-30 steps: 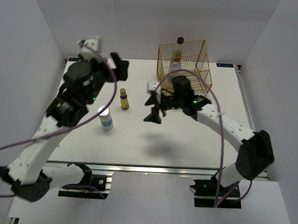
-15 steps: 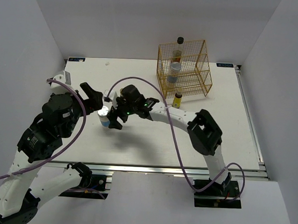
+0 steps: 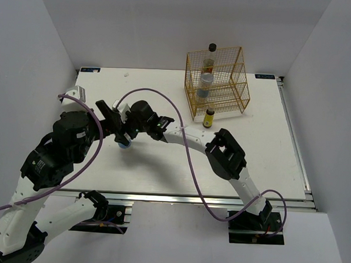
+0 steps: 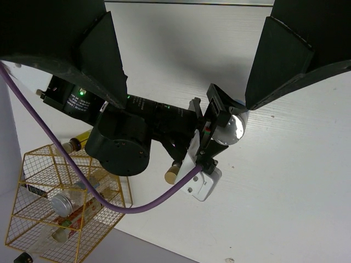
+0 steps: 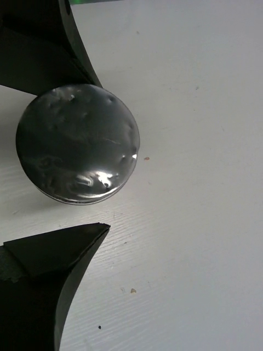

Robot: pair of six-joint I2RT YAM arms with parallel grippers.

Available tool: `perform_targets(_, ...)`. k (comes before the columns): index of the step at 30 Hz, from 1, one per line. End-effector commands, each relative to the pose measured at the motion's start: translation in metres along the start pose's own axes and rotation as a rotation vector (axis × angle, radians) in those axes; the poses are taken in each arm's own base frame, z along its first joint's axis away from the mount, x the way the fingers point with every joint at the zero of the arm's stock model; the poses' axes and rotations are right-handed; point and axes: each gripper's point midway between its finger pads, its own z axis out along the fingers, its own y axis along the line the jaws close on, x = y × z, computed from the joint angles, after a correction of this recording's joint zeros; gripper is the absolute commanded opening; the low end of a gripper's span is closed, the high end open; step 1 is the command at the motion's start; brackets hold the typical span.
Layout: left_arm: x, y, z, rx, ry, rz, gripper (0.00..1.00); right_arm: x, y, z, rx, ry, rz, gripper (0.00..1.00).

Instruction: Organize the condiment bottles

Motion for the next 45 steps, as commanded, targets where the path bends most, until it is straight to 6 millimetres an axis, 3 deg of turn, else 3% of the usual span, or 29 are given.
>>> perform_targets(1, -0.009, 0.0, -0.007, 0.01, -0.019, -0.015, 0.98, -0.048, -0.004, 0.002, 0.03, -0.149, -0.011, 0.86)
perform_targets(2, -0.008, 0.0, -0.007, 0.008, -0.017, -0.013, 0.98, -0.05, -0.006, 0.003, 0.036, -0.158, -0.01, 0.84)
perform_targets(5, -0.01, 0.001, -0.008, 0.006, -0.023, -0.017, 0.98, -0.052, -0.005, 0.003, 0.033, -0.16, -0.019, 0.62)
perform_targets(6, -0.011, 0.002, -0.009, 0.009, -0.029, -0.021, 0.98, -0.05, -0.006, 0.001, 0.029, -0.154, -0.021, 0.5)
perform_targets(7, -0.011, 0.002, -0.01, 0.01, -0.032, -0.023, 0.98, -0.05, -0.002, -0.004, 0.013, -0.152, -0.025, 0.43)
perform_targets(8, -0.014, 0.0, -0.01, 0.019, -0.042, -0.026, 0.98, -0.05, -0.004, -0.01, 0.008, -0.152, -0.026, 0.25)
perform_targets(9, -0.016, -0.002, -0.011, 0.032, -0.049, -0.026, 0.98, -0.053, -0.004, -0.015, 0.002, -0.164, -0.024, 0.17)
perform_targets(10, -0.019, -0.006, -0.013, 0.056, -0.058, -0.027, 0.98, -0.071, 0.005, -0.032, -0.047, -0.201, -0.033, 0.1)
perform_targets(12, -0.029, -0.021, -0.016, 0.143, -0.091, -0.024, 0.97, -0.071, 0.006, -0.054, -0.131, -0.209, -0.027, 0.0)
perform_targets(13, -0.033, -0.025, -0.02, 0.173, -0.109, -0.027, 0.96, -0.083, 0.03, -0.08, -0.291, -0.224, -0.054, 0.0)
perform_targets(14, -0.035, -0.032, -0.021, 0.209, -0.115, -0.025, 0.95, -0.088, 0.035, -0.097, -0.366, -0.23, -0.071, 0.0)
perform_targets(15, -0.044, -0.037, -0.023, 0.237, -0.149, -0.026, 0.95, -0.09, 0.024, -0.117, -0.405, -0.24, -0.083, 0.0)
perform_targets(16, -0.047, -0.04, -0.024, 0.247, -0.161, -0.028, 0.94, -0.104, 0.038, -0.15, -0.502, -0.277, -0.115, 0.0)
perform_targets(18, -0.051, -0.045, -0.022, 0.265, -0.18, -0.017, 0.94, -0.098, 0.019, -0.178, -0.477, -0.277, -0.091, 0.0)
perform_targets(19, -0.051, -0.046, -0.021, 0.267, -0.179, -0.011, 0.93, -0.109, 0.023, -0.205, -0.485, -0.298, -0.116, 0.0)
perform_targets(20, -0.046, -0.048, -0.015, 0.267, -0.171, 0.006, 0.93, -0.112, 0.008, -0.222, -0.446, -0.314, -0.125, 0.0)
perform_targets(22, -0.04, -0.05, -0.008, 0.265, -0.159, 0.018, 0.93, -0.118, 0.002, -0.254, -0.4, -0.33, -0.125, 0.0)
perform_targets(25, -0.023, -0.054, 0.01, 0.26, -0.124, 0.04, 0.96, -0.132, -0.033, -0.294, -0.227, -0.368, -0.112, 0.0)
perform_targets(31, 0.016, -0.059, 0.045, 0.235, -0.033, 0.075, 0.98, -0.156, -0.149, -0.383, 0.341, -0.48, 0.0, 0.0)
perform_targets(35, 0.034, -0.063, 0.06, 0.235, 0.006, 0.088, 0.98, -0.145, -0.226, -0.448, 0.682, -0.496, 0.065, 0.0)
perform_targets(36, 0.036, -0.063, 0.062, 0.233, 0.012, 0.091, 0.98, -0.133, -0.244, -0.454, 0.744, -0.473, 0.107, 0.0)
perform_targets(38, 0.044, -0.064, 0.068, 0.23, 0.026, 0.095, 0.98, -0.128, -0.266, -0.476, 0.81, -0.474, 0.122, 0.0)
perform_targets(41, 0.054, -0.065, 0.074, 0.237, 0.044, 0.093, 0.98, -0.119, -0.294, -0.489, 0.872, -0.472, 0.129, 0.0)
perform_targets(42, 0.056, -0.065, 0.075, 0.239, 0.05, 0.092, 0.98, -0.11, -0.307, -0.486, 0.879, -0.461, 0.149, 0.0)
perform_targets(45, 0.063, -0.066, 0.078, 0.245, 0.067, 0.081, 0.98, -0.107, -0.333, -0.486, 0.885, -0.48, 0.155, 0.0)
